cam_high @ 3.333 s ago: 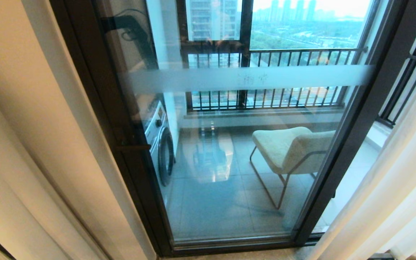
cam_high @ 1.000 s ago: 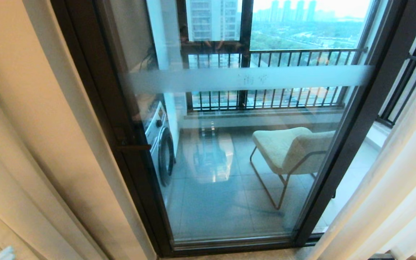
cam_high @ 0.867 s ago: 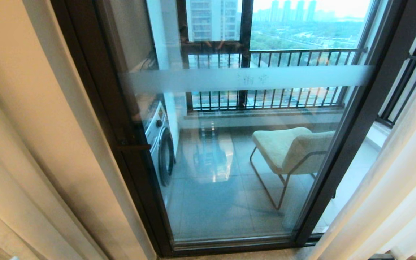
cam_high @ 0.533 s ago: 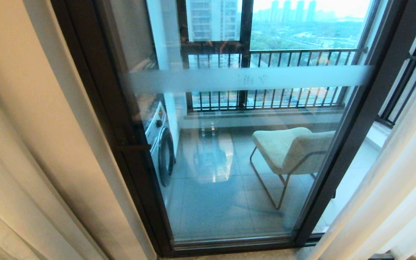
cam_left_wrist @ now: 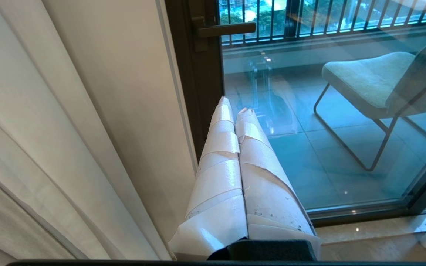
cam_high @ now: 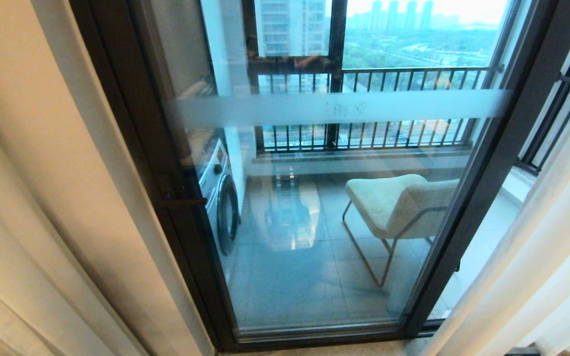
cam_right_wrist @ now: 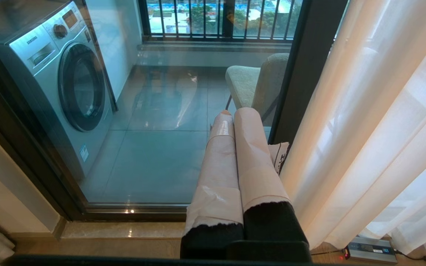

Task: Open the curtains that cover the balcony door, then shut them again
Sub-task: Pull the inner curtains open on both sides

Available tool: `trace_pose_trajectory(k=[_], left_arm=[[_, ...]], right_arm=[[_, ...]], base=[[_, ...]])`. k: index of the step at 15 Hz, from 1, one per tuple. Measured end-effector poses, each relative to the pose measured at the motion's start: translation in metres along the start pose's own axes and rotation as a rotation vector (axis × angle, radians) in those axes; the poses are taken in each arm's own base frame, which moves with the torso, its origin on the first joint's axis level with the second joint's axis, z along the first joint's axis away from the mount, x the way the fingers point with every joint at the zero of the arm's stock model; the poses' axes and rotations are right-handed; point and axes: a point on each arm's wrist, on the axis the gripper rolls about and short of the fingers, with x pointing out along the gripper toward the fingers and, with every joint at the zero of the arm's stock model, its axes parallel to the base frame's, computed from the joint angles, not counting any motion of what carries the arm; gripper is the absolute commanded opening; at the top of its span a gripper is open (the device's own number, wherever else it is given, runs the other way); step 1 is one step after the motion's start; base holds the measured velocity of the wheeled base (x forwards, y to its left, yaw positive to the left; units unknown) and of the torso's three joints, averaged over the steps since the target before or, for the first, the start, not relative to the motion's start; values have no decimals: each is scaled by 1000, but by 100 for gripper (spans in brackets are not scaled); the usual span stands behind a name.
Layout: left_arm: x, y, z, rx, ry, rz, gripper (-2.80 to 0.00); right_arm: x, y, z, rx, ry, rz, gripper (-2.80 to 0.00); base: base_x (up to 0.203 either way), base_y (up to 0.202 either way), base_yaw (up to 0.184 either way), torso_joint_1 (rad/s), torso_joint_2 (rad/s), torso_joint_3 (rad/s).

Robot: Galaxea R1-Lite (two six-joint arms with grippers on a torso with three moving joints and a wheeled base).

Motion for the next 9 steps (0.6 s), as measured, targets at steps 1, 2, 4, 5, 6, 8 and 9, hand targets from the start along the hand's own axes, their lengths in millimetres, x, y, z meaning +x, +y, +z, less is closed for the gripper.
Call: trace_pose_trajectory(k=[1,2,4,5,6,8,9], left_arm=[[0,0,0,-2,0,0,-280],[0,0,0,-4,0,1,-280],[0,0,0,-5,0,2,-280],[0,0,0,-5,0,2,-280],[0,0,0,-5,0,2,-280],[0,0,0,-7,-1,2,-280],[0,0,0,-7,-1,1,-280]], right_arm=[[0,0,0,0,0,0,-280],[0,0,0,1,0,0,-280],[0,0,0,0,0,0,-280],[0,0,0,1,0,0,-280],[0,0,0,0,0,0,-280],[0,0,0,1,0,0,-280],[0,0,0,1,0,0,-280]], base=[[0,0,0,0,0,0],[0,0,0,0,0,0],[0,0,0,0,0,0],[0,0,0,0,0,0],[0,0,0,0,0,0],[0,0,0,0,0,0],[0,0,0,0,0,0]])
